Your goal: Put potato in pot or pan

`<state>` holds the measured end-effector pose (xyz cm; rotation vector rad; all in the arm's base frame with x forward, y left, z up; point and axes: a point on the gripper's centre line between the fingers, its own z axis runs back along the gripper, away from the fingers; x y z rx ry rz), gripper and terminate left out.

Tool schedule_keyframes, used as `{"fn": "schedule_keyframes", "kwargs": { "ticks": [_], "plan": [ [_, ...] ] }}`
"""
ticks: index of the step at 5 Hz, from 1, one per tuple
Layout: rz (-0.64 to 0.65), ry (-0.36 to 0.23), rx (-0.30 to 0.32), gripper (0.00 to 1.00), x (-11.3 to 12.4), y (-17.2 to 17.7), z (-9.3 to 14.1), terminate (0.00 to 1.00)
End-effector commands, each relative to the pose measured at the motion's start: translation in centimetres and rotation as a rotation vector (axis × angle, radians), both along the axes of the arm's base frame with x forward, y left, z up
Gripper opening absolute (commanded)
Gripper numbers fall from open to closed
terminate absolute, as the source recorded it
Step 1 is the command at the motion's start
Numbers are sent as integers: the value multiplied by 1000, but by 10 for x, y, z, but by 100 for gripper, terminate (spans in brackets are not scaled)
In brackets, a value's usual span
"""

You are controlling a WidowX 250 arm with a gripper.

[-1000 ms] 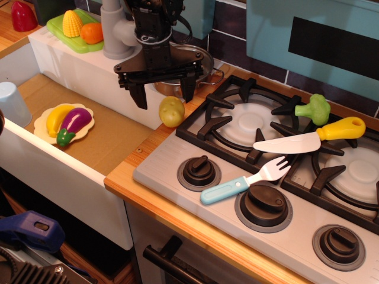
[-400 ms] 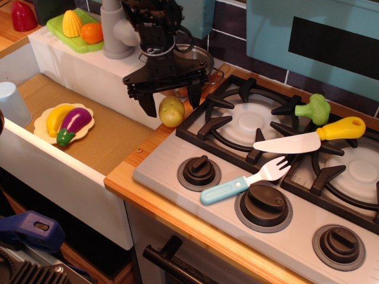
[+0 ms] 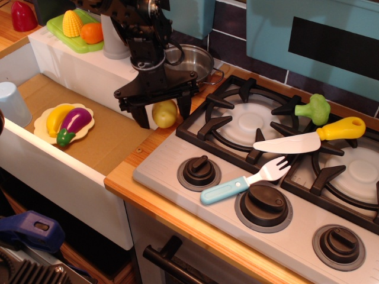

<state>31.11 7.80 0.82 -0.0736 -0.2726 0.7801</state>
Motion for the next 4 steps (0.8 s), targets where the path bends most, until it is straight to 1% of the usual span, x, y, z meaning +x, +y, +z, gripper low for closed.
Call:
{"fn": "schedule_keyframes", "kwargs": {
  "ticks": [1,2,3,4],
  "plan": [
    [-14,-42,32,0,5,5,18,0],
    [-27,-24,95,0,1,12,40,0],
    [-48,-23,179,0,4,22,67,0],
    [-80,-57,237,0,18,28,78,0]
  ]
}}
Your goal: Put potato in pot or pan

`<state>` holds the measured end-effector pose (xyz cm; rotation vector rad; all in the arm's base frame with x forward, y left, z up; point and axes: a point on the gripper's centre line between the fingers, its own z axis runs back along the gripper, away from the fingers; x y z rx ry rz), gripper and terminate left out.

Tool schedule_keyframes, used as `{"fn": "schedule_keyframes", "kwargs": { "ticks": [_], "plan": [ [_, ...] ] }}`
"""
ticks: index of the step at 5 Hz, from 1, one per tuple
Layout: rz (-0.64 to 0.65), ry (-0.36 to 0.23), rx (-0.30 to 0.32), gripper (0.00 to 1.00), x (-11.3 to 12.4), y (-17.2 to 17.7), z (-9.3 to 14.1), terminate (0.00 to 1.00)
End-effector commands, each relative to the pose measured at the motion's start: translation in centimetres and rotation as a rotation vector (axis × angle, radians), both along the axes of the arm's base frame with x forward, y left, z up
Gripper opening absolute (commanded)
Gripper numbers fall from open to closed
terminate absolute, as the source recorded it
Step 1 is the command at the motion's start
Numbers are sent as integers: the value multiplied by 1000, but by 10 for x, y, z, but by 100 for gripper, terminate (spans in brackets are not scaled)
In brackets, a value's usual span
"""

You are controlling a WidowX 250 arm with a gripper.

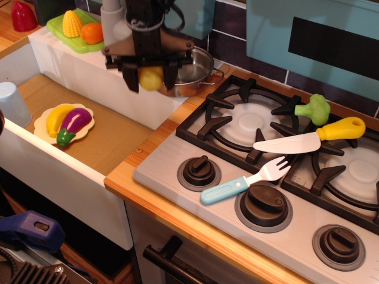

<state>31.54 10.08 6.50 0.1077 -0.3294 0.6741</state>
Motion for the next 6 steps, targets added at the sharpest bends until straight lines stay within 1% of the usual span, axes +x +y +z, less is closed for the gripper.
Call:
{"fn": "schedule_keyframes", "kwargs": {
  "ticks": [1,2,3,4,5,6],
  "plan": [
    [-70,-110,37,0,37,11,18,0],
    [-130,-137,24,0,60,19,12,0],
    [-174,-168,18,100,71,27,2,0],
    [-215,-193,-9,100,76,33,-1,0],
    [-215,-193,-9,100,76,33,-1,0],
    [-215,-193,-9,100,76,33,-1,100]
  ]
}}
